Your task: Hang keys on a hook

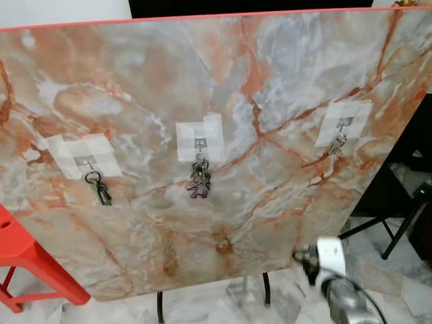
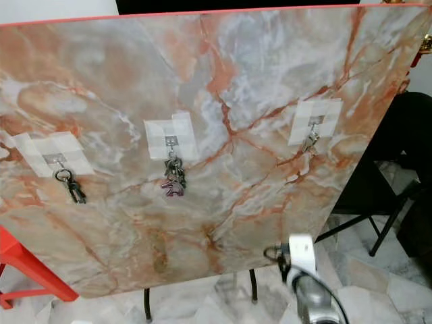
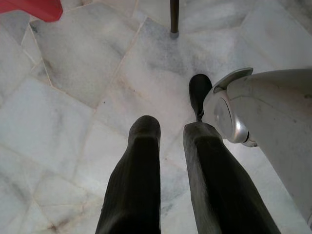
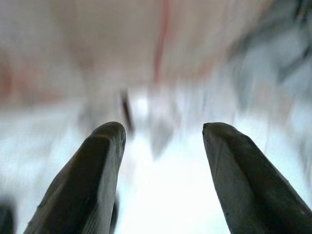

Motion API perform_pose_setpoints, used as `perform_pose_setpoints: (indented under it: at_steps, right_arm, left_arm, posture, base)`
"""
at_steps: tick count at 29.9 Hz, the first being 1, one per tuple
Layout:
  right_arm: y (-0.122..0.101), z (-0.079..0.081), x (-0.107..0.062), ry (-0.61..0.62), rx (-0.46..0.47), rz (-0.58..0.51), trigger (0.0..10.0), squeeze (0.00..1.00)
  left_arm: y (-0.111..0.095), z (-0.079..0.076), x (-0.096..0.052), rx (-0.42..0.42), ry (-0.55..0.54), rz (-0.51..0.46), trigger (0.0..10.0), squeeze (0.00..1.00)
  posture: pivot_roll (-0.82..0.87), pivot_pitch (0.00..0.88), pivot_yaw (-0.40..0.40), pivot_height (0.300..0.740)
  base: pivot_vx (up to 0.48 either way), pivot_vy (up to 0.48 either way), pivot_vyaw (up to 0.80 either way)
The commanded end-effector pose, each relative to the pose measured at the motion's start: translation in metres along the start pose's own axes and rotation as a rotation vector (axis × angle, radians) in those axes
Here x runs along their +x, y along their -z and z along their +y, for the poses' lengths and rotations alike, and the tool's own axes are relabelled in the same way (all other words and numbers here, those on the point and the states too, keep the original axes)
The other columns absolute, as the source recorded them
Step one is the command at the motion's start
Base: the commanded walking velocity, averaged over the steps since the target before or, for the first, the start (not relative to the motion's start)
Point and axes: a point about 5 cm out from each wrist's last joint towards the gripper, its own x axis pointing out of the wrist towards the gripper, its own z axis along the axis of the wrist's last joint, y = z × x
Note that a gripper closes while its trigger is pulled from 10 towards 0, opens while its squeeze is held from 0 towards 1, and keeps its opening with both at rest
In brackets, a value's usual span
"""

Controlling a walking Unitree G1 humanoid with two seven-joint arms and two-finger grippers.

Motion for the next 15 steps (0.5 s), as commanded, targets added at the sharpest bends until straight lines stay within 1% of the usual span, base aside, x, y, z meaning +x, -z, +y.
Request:
perform_pose_setpoints:
  at_steps: [1, 2, 3, 4, 5, 6, 8, 10, 14, 15]
  right_arm:
    - [0.012, 0.002, -0.001, -0.002, 0.056, 0.053, 10.0, 0.0]
    - [0.019, 0.004, -0.002, -0.001, 0.063, 0.078, 10.0, 0.0]
    - [0.034, 0.012, -0.004, -0.025, 0.066, 0.136, 10.0, 0.0]
    - [0.041, 0.016, -0.006, -0.046, 0.031, 0.161, 10.0, 0.0]
    - [0.041, 0.016, -0.006, -0.046, 0.031, 0.161, 10.0, 0.0]
    - [0.048, 0.019, -0.007, -0.065, -0.007, 0.18, 10.0, 0.0]
    - [0.05, 0.02, -0.008, -0.063, 0.042, 0.18, 10.0, 0.0]
    - [0.051, 0.021, -0.008, -0.065, 0.071, 0.186, 10.0, 0.0]
    - [0.053, 0.013, -0.009, -0.04, 0.058, 0.195, 10.0, 0.0]
    - [0.052, 0.007, -0.009, -0.013, 0.029, 0.187, 10.0, 0.0]
  left_arm:
    - [0.003, -0.002, 0.0, -0.014, -0.002, 0.005, 10.0, 0.0]
    - [0.003, -0.002, 0.0, -0.014, -0.002, 0.005, 10.0, 0.0]
    - [0.004, -0.002, 0.0, -0.011, -0.001, 0.006, 10.0, 0.0]
    - [0.004, -0.002, -0.001, -0.012, -0.001, 0.006, 10.0, 0.0]
    - [0.004, -0.002, -0.001, -0.012, -0.001, 0.006, 10.0, 0.0]
    - [0.005, -0.003, -0.001, -0.016, -0.002, 0.007, 10.0, 0.0]
    - [0.006, -0.004, -0.001, -0.021, -0.003, 0.008, 10.0, 0.0]
    - [0.006, -0.005, -0.001, -0.034, -0.002, 0.008, 10.0, 0.0]
    - [0.007, -0.007, -0.001, -0.058, 0.0, 0.013, 10.0, 0.0]
    - [0.008, -0.008, -0.001, -0.065, -0.002, 0.015, 10.0, 0.0]
  posture:
    - [0.04, 0.0, -0.02, 0.73]
    - [0.04, 0.0, -0.019, 0.73]
    - [0.04, 0.0, -0.021, 0.73]
    - [0.05, 0.0, -0.022, 0.73]
    - [0.05, 0.0, -0.022, 0.73]
    - [0.05, 0.0, -0.029, 0.73]
    - [0.06, 0.0, -0.038, 0.73]
    - [0.05, 0.0, -0.039, 0.73]
    - [0.06, 0.0, -0.048, 0.73]
    - [0.06, 0.0, -0.05, 0.73]
  base:
    - [0.0, 0.0, 0.0]
    - [0.0, 0.0, 0.0]
    - [0.0, 0.0, 0.0]
    - [0.0, 0.0, 0.0]
    - [0.0, 0.0, 0.0]
    - [0.0, 0.0, 0.0]
    - [0.0, 0.0, 0.0]
    - [0.0, 0.0, 0.0]
    - [0.0, 0.0, 0.0]
    - [0.0, 0.472, 0.0]
